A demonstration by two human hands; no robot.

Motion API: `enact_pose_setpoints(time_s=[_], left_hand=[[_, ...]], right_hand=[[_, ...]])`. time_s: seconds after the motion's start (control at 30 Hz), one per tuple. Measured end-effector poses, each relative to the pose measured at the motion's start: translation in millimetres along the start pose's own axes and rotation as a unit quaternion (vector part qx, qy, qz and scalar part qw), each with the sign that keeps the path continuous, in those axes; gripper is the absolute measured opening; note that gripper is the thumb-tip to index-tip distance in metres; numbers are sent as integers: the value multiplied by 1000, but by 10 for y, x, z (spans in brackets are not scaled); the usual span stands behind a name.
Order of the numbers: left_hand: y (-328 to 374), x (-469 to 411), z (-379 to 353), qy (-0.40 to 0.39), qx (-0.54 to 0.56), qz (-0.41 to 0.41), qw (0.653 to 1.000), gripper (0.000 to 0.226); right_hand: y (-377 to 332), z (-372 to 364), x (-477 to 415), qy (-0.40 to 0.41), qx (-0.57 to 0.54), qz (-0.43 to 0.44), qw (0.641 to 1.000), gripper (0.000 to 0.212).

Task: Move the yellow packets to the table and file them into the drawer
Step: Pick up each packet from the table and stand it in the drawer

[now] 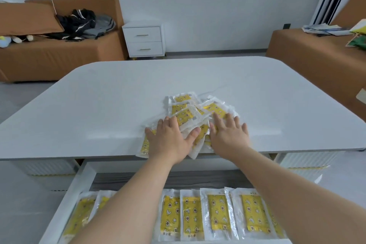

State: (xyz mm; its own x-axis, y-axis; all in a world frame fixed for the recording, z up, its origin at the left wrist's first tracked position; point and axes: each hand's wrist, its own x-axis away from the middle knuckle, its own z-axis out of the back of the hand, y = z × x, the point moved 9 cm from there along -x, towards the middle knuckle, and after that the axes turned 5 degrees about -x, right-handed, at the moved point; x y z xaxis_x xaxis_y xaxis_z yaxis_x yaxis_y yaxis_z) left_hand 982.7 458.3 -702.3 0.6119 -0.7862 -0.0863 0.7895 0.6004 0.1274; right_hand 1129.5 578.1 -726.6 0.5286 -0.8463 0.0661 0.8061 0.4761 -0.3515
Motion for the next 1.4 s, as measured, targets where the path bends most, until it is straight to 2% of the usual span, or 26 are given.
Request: enact_pose_setpoints(time_s=[0.13, 0.2, 0.33, 0.43, 0.5, 0.6, 0.7, 0.8, 0.9, 1.03, 1.1, 1.23, 1.33, 1.4], left_hand=[[84, 13, 75, -13, 34, 19, 999, 93], [77, 17, 144, -20, 85, 21, 996, 88], [-1, 47, 428, 0, 130, 4, 991, 81], [-71, 232, 749, 45, 136, -1, 990, 60], [-146, 434, 850, 47, 144, 18, 988, 45], [-298, 717, 796, 32, 168, 60, 983, 37], [-413, 872, 718, 29, 165, 82, 983, 33], [-575, 796, 720, 40, 147, 98, 983, 23], [-762, 665, 689, 48, 138, 130, 981, 10], [-983, 617, 503, 8, 99, 189, 977, 35], [-1069, 608, 417, -20, 86, 216, 972, 49], [-1081, 570, 280, -61, 73, 228, 969, 57], [-1078, 565, 190, -73, 119, 226, 964, 61], [-1038, 574, 166, -72, 169, 217, 959, 55]], right_hand=[[-66, -55, 82, -12, -26, 11, 1000, 57], [-42, 4, 53, -16, -58, 11, 998, 56], [22, 309, 236, -25, -214, -8, 976, 54], [-45, 629, 514, -3, -220, -2, 975, 51], [-149, 783, 713, -8, -234, -4, 972, 42], [-251, 829, 1000, -21, -314, -50, 948, 23], [-246, 628, 1252, -43, -427, -106, 897, 18], [-247, 372, 1290, -56, -470, -141, 869, 24], [-285, 258, 1181, -83, -463, -141, 871, 30], [-172, 247, 1052, -104, -508, -209, 829, 26], [-167, 231, 1010, -114, -506, -219, 826, 25], [-242, 87, 967, -136, -545, -217, 798, 22], [-277, 21, 919, -138, -563, -212, 787, 21], [-281, 7, 902, -139, -568, -206, 785, 20]])
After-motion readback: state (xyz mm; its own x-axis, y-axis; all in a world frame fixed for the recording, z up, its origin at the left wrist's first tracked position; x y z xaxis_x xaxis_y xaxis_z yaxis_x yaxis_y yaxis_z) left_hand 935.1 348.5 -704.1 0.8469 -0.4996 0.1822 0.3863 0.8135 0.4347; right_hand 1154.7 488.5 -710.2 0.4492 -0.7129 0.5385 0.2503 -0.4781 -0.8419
